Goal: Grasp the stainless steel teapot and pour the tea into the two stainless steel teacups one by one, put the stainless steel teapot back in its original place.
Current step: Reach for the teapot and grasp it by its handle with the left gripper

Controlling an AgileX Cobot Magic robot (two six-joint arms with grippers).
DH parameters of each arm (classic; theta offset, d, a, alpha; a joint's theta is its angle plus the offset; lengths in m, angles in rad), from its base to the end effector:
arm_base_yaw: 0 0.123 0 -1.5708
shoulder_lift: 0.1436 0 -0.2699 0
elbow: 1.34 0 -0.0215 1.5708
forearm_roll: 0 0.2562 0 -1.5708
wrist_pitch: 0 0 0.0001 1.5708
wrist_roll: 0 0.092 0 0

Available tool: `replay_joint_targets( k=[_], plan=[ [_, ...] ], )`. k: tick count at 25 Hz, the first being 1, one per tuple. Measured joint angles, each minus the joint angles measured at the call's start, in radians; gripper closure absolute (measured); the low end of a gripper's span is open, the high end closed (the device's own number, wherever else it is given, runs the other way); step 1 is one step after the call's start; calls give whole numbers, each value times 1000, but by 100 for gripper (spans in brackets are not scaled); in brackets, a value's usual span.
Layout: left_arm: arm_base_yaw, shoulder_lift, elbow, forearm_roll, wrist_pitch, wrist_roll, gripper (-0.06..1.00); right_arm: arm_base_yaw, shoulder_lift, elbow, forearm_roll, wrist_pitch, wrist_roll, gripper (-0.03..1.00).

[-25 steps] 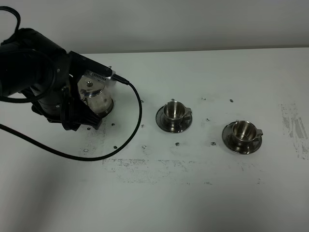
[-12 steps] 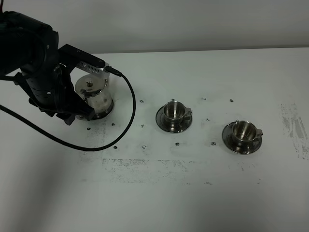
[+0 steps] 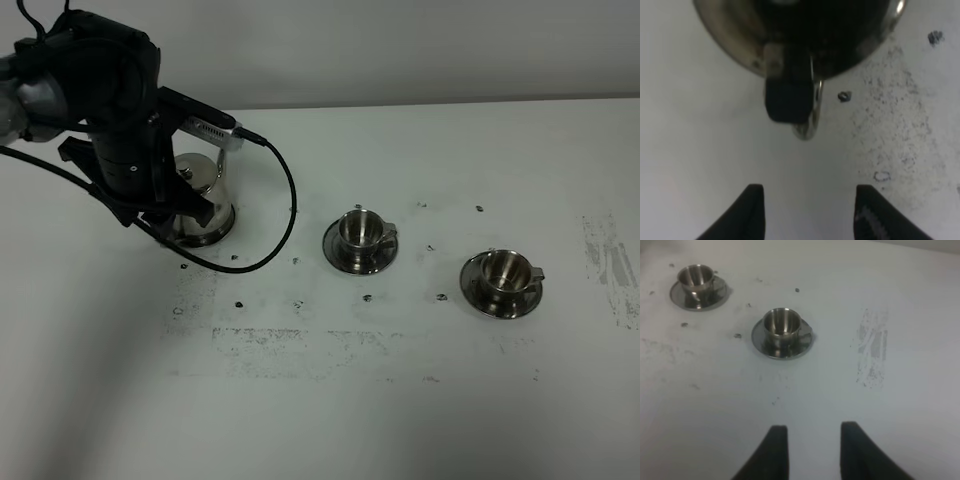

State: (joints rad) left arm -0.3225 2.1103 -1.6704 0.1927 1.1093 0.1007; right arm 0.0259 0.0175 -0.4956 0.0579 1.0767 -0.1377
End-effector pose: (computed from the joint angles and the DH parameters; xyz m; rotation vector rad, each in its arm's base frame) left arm 0.4115 -0.1209 0.1740 0.7430 2.9109 0.2471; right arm 0.0184 0.0052 0.2767 -0.1725 2.0736 0.0016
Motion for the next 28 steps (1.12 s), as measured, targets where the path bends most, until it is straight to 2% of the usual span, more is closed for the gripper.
replay_joint_targets(
  k=[9, 16, 28],
  plan=[
    [10, 93, -72, 0, 4, 15, 55, 0, 0, 0, 0, 0, 0, 73],
    [20, 122, -75, 0, -65, 29, 55, 0, 0, 0, 0, 0, 0, 73],
    [20, 147, -115, -25, -98, 48, 55, 0, 0, 0, 0, 0, 0, 73]
  ],
)
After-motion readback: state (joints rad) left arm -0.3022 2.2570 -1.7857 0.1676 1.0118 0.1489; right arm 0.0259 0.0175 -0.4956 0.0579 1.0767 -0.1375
